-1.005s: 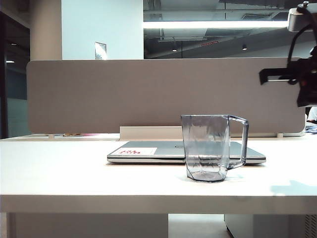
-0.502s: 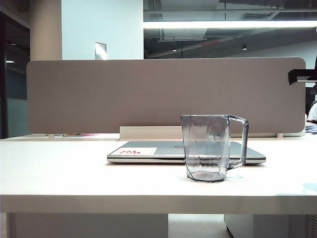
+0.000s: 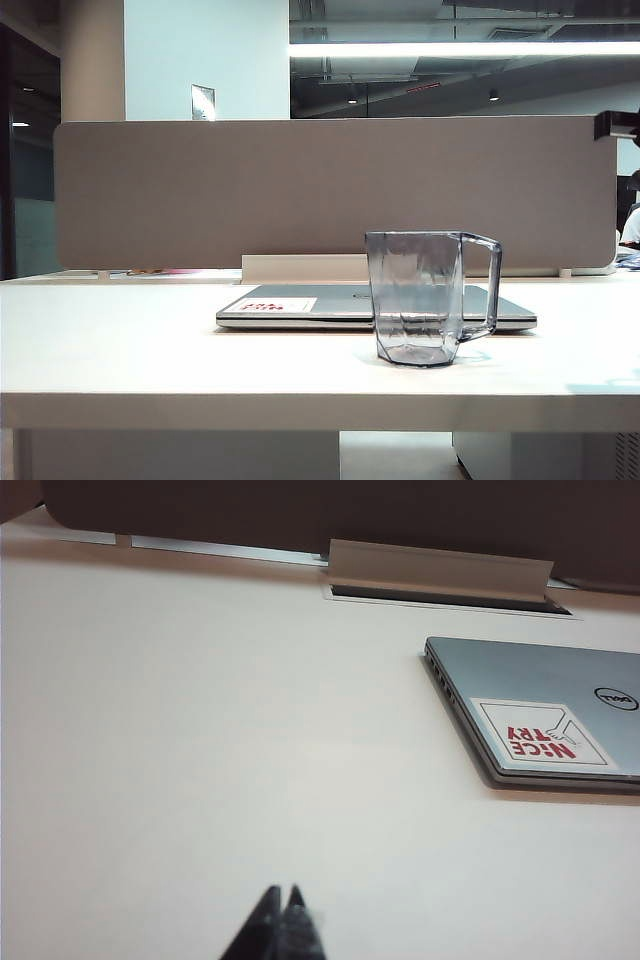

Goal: Pick up the water cup and place it on the side of the laptop close to you.

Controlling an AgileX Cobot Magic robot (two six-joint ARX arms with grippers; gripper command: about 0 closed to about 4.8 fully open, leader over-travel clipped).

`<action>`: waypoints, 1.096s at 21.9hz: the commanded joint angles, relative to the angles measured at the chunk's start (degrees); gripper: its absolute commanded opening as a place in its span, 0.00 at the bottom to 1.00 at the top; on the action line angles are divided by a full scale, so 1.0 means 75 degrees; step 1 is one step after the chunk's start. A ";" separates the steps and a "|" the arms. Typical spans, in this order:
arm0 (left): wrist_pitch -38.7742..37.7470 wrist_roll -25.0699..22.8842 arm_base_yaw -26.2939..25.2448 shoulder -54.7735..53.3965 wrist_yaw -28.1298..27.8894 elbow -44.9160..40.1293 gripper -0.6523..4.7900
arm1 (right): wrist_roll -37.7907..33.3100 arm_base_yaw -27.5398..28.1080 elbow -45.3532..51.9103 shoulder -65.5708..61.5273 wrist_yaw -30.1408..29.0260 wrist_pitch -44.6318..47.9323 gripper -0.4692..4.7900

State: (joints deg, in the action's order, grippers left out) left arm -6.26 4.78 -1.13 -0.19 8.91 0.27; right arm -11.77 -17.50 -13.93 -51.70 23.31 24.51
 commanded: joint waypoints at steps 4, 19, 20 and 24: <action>0.0070 0.0023 0.0000 -0.0006 0.0038 0.0023 0.11 | 0.0006 0.0003 -0.0029 0.0017 0.0012 0.0032 0.09; 0.0070 0.0023 0.0000 -0.0006 0.0023 0.0023 0.11 | 0.0347 0.0991 0.1591 0.2856 -0.0729 -0.0388 0.09; 0.0070 0.0023 0.0000 -0.0006 0.0026 0.0023 0.11 | 0.0347 0.1163 0.1740 0.3468 -0.0935 -0.0912 0.09; 0.0070 0.0020 0.0003 -0.0006 0.0023 0.0023 0.11 | 0.0370 0.1603 0.1836 0.4811 -0.1253 -0.2057 0.09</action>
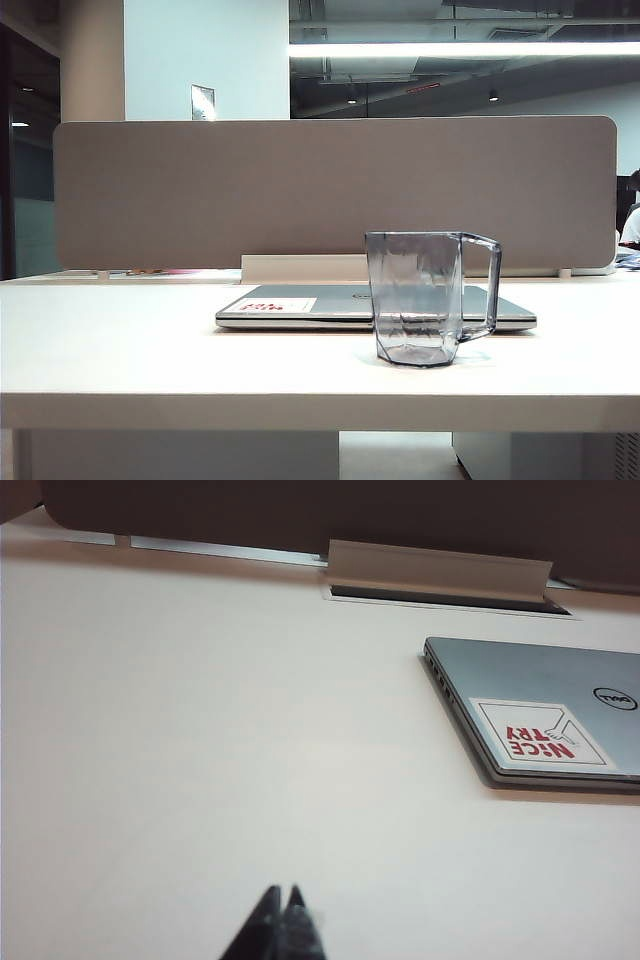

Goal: Pick up the water cup and place it on the side of the laptop close to you.

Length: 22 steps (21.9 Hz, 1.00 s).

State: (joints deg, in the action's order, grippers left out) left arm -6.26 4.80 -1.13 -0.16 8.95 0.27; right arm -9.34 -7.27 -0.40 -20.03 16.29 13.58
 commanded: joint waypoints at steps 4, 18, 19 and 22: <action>0.0070 0.0020 0.0003 -0.0009 0.0020 0.0023 0.11 | 0.0207 0.0565 0.0032 0.1393 -0.0976 -0.1317 0.09; 0.0070 0.0020 0.0003 -0.0009 0.0017 0.0023 0.11 | 0.0487 0.0749 0.0041 0.2672 -0.1364 -0.2809 0.09; 0.0070 0.0020 0.0003 -0.0009 0.0017 0.0023 0.11 | 0.0501 0.0749 0.0044 0.2672 -0.1364 -0.2833 0.09; 0.0070 0.0020 0.0003 -0.0009 0.0017 0.0023 0.11 | 0.0868 0.0743 0.0050 0.2672 -0.1367 -0.2865 0.09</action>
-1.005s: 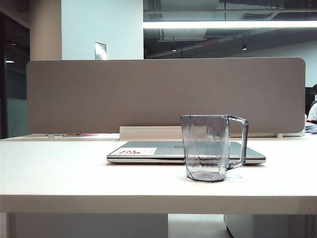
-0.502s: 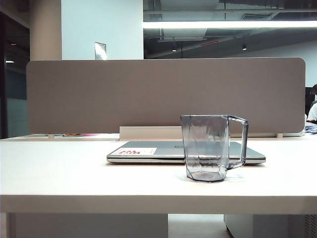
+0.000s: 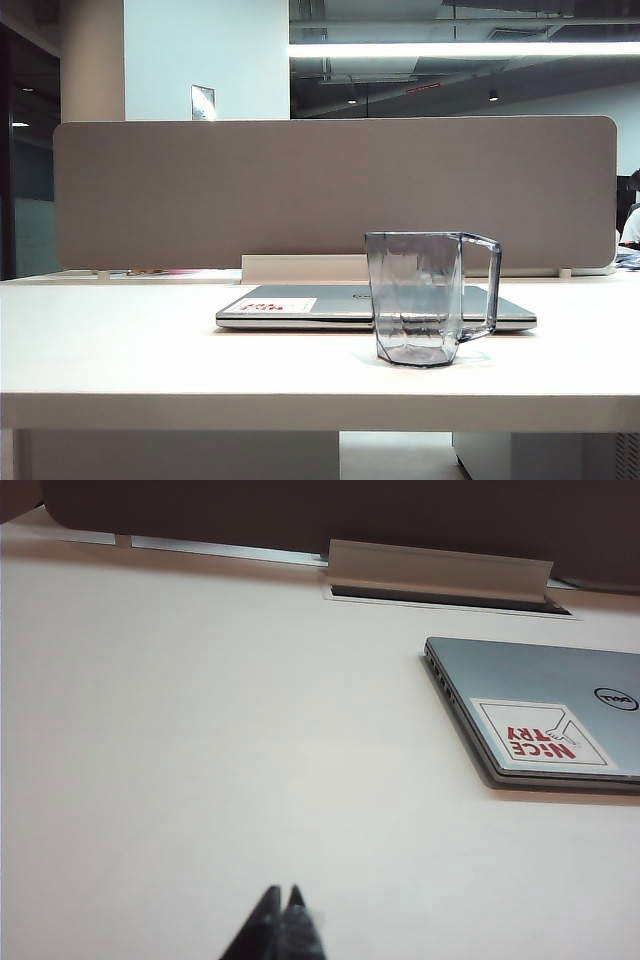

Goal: Pick up the water cup and place it on the side of the laptop close to you.

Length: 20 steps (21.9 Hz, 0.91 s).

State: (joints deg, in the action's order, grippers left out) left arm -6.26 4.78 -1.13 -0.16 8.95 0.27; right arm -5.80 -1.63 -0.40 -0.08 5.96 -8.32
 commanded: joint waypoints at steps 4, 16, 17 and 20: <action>0.0070 0.0023 0.0003 -0.0009 0.0017 0.0023 0.11 | 0.0758 -0.0009 0.0047 0.0012 0.0009 0.0134 0.09; 0.0070 0.0023 0.0003 -0.0009 0.0017 0.0023 0.11 | 0.0781 -0.0050 0.0047 0.0012 -0.0154 0.0740 0.09; 0.0070 0.0023 0.0003 -0.0009 0.0017 0.0023 0.11 | 0.0778 -0.0050 0.0047 0.0012 -0.0157 0.0656 0.09; 0.0070 0.0023 0.0003 -0.0009 0.0017 0.0023 0.11 | 0.0781 -0.0050 0.0047 0.0012 -0.0157 0.0580 0.09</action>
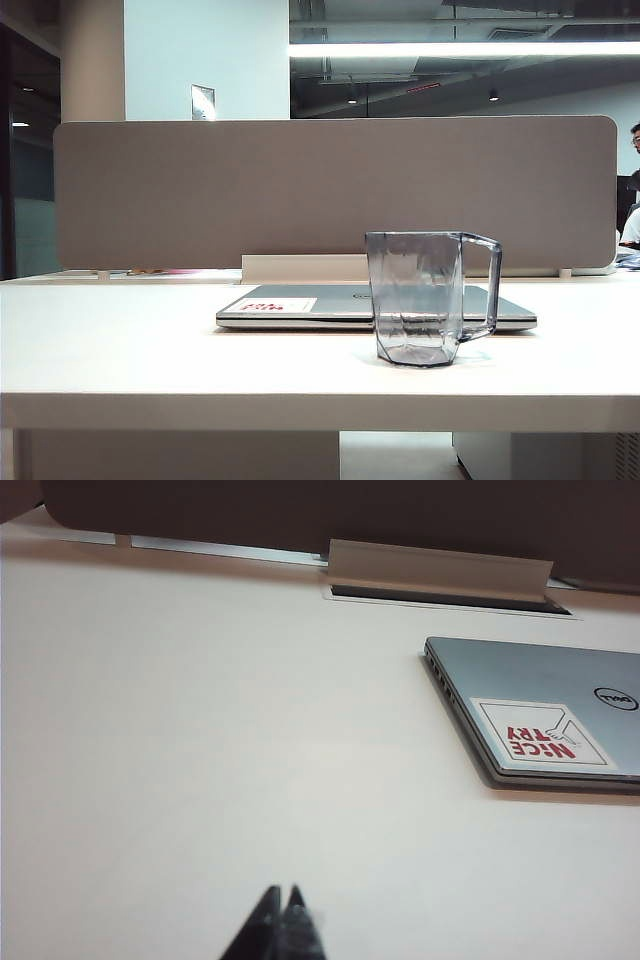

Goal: Pick up the water cup and place it on the side of the laptop close to you.

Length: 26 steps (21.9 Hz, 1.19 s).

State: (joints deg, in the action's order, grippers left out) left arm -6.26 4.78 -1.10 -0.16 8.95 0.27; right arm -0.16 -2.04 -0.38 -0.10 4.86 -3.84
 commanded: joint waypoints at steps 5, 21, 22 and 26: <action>0.0070 0.0023 0.0000 -0.0009 0.0017 0.0023 0.11 | 0.0029 0.0006 0.0044 0.0015 -0.0012 -0.0064 0.09; 0.0420 -0.0032 -0.0009 -0.0009 -0.0670 0.0023 0.11 | 0.0029 0.0006 0.0044 0.0015 -0.0012 -0.0064 0.09; 0.0420 -0.0032 -0.0009 -0.0009 -0.0752 0.0023 0.11 | 0.0029 0.0006 0.0044 0.0015 -0.0012 -0.0064 0.09; 0.0513 -0.0032 -0.0009 -0.0009 -0.1110 0.0023 0.11 | 0.0029 0.0006 0.0044 0.0015 -0.0012 -0.0064 0.09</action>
State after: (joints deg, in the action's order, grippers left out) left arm -3.70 4.58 -1.13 -0.16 1.52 0.27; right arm -0.14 -2.00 -0.38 -0.08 4.86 -5.02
